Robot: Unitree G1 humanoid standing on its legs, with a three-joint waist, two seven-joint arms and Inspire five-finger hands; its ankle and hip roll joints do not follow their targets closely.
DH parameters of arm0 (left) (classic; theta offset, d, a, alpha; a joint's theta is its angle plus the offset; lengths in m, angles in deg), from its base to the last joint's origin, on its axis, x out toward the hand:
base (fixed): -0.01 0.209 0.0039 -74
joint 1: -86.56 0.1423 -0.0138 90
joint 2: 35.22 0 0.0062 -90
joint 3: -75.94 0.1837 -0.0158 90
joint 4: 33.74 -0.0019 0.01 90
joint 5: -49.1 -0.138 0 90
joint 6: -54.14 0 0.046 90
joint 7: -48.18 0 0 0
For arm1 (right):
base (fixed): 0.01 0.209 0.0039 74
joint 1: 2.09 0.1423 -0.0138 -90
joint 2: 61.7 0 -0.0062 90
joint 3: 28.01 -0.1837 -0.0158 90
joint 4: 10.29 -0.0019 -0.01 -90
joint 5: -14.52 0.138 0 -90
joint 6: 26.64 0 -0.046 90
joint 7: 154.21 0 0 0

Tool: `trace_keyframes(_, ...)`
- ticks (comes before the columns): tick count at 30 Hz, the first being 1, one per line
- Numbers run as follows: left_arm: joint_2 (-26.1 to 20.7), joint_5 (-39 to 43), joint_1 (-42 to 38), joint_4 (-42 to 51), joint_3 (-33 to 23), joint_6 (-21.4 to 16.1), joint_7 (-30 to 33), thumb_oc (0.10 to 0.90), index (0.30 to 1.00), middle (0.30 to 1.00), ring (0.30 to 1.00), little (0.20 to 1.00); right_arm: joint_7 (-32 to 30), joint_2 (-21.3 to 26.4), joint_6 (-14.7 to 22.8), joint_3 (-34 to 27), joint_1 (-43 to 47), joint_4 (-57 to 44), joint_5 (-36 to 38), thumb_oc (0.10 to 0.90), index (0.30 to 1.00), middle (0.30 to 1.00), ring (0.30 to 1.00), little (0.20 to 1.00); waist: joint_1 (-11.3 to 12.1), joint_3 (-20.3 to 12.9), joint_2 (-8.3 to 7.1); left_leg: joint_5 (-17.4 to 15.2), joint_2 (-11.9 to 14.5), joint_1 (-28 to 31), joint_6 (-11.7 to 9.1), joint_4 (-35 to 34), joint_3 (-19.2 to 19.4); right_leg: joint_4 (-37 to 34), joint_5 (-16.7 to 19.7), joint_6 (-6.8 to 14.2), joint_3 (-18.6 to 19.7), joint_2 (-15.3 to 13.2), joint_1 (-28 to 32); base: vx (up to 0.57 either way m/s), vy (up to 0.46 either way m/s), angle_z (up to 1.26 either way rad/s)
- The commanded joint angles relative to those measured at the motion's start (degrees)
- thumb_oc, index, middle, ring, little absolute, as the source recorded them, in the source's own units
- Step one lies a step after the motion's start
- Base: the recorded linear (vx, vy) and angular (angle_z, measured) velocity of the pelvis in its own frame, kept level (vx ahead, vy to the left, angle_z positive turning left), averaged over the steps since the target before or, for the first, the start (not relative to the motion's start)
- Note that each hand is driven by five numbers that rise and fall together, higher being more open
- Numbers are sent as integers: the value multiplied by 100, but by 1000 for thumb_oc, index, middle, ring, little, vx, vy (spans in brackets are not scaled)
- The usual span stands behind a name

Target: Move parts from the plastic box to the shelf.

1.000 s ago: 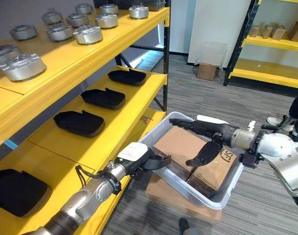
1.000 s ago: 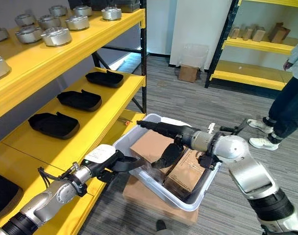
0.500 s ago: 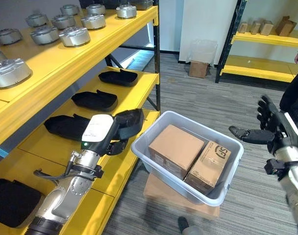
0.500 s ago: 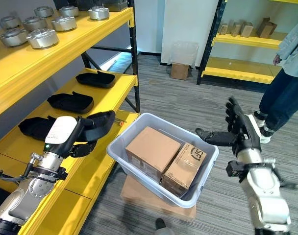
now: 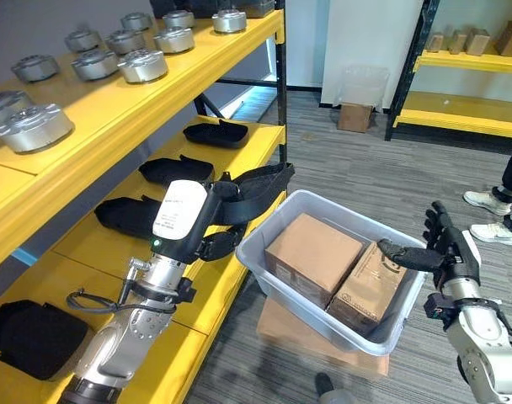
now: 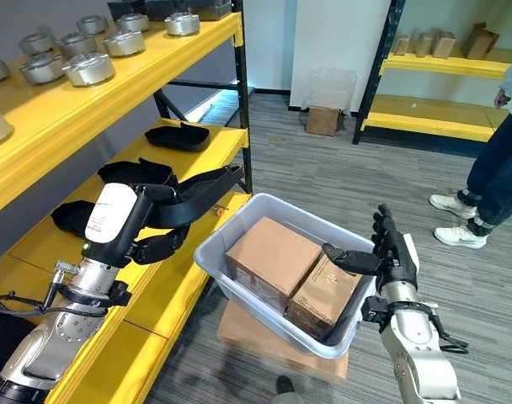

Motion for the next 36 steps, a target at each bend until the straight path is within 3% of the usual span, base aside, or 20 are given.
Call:
trace_keyframes(1,-24,427,-833,663,-98,-364,479,400,300,300,300,300,-208,110,838,-215,717,-25,93,900,1000,1000,1000,1000,88,-272,-199,-1022,-164,291,285,-9,-379,32,-320,247,230,-29,21,-54,154,6)
trace_keyframes(8,-12,479,-894,795,95,-461,231,400,300,300,300,300,-188,35,739,26,804,19,44,900,1000,1000,1000,1000,215,-185,-289,-1075,-284,191,359,-9,-428,-6,44,475,111,-257,-264,-77,109,7)
trace_keyframes(10,-75,424,-821,808,65,-478,243,400,300,300,300,300,-56,-38,781,56,763,18,59,900,1000,1000,1000,1000,239,-126,-316,-1072,-262,181,393,-9,-356,270,95,475,36,-220,-378,-141,5,-1)
trace_keyframes(13,-146,392,-795,837,47,-461,252,400,300,300,300,300,25,-34,875,81,657,-87,231,900,1000,1000,1000,1000,281,-61,-285,-949,-272,30,515,-9,-434,1164,-284,366,131,105,-483,-171,18,2)
trace_keyframes(15,-198,408,-903,803,92,-534,278,400,300,300,300,300,-129,-60,1024,124,548,-215,202,900,1000,1000,1000,1000,262,11,-232,-830,-310,-104,607,-9,-653,2043,-540,211,382,541,-720,-206,18,6)
trace_keyframes(17,-249,475,-1000,748,133,-594,333,400,300,300,300,300,-320,-47,1195,173,553,-246,232,900,1000,1000,1000,1000,291,82,-220,-710,-396,-260,615,32,-831,2458,-768,41,500,875,-829,-226,-29,37)
trace_keyframes(20,-284,452,-1188,705,173,-707,423,400,300,300,300,300,-396,23,1428,226,689,-179,231,900,1000,1000,1000,1000,390,221,-288,-597,-649,-748,545,402,-1144,1938,-1065,-264,642,1056,-601,-231,-84,78)
trace_keyframes(25,-273,145,-1186,708,154,-730,619,400,300,300,300,300,-293,222,1597,203,1148,248,225,900,1000,1000,1000,1000,532,505,-154,-336,-603,-1052,346,482,-1440,1330,-1129,-492,634,1114,-391,-215,-59,38)
trace_keyframes(26,-253,122,-1167,709,139,-751,635,400,300,300,300,300,-285,220,1623,172,1110,254,188,900,1000,1000,1000,1000,516,534,-155,-284,-561,-1121,282,499,-1336,1221,-1113,-501,597,1092,-298,-120,-50,32)
trace_keyframes(27,-194,93,-1163,709,126,-826,603,400,300,300,300,300,-325,217,1680,116,972,197,185,900,1000,1000,1000,1000,444,542,-167,-287,-476,-1168,210,515,-947,1087,-1153,-493,454,1024,-149,-64,-35,23)
trace_keyframes(28,-191,95,-1157,711,126,-830,599,400,300,300,300,300,-327,217,1679,114,961,189,184,900,1000,1000,1000,1000,440,542,-168,-288,-479,-1165,208,518,-951,1072,-1148,-494,448,1021,-135,-139,-23,47)
trace_keyframes(29,-82,53,-1132,705,69,-1029,578,400,300,300,300,300,-442,146,1807,-65,574,-10,85,900,1000,1000,1000,1000,244,484,-170,-243,-256,-1209,138,567,-145,868,-1092,-465,116,891,-33,-164,6,67)
trace_keyframes(30,-47,39,-1117,708,62,-1064,597,400,300,300,300,300,-483,111,1878,-126,417,-118,38,900,1000,1000,1000,1000,163,449,-169,-265,-201,-1192,137,617,62,803,-1049,-447,6,829,-18,-198,25,107)
trace_keyframes(32,-27,-16,-1033,762,-3,-1092,697,400,300,300,300,300,-459,76,2067,-200,242,-239,-83,900,1000,1000,1000,1000,80,407,-160,-353,-164,-1116,164,717,223,776,-996,-432,-67,748,-34,-103,99,107)
trace_keyframes(33,-83,-27,-881,817,-118,-1138,824,400,300,300,300,300,-464,95,2187,-228,129,-377,-236,900,1000,1000,1000,1000,17,359,-151,-592,-156,-907,223,872,220,844,-1000,-402,-99,633,-57,-92,143,72)
trace_keyframes(36,-186,3,-797,878,-230,-1104,978,400,300,300,300,300,-392,174,2191,-200,96,-501,-451,900,1000,1000,1000,1000,-23,259,-134,-838,4,-543,277,1031,200,1030,-980,-400,-187,467,-195,-74,128,42)
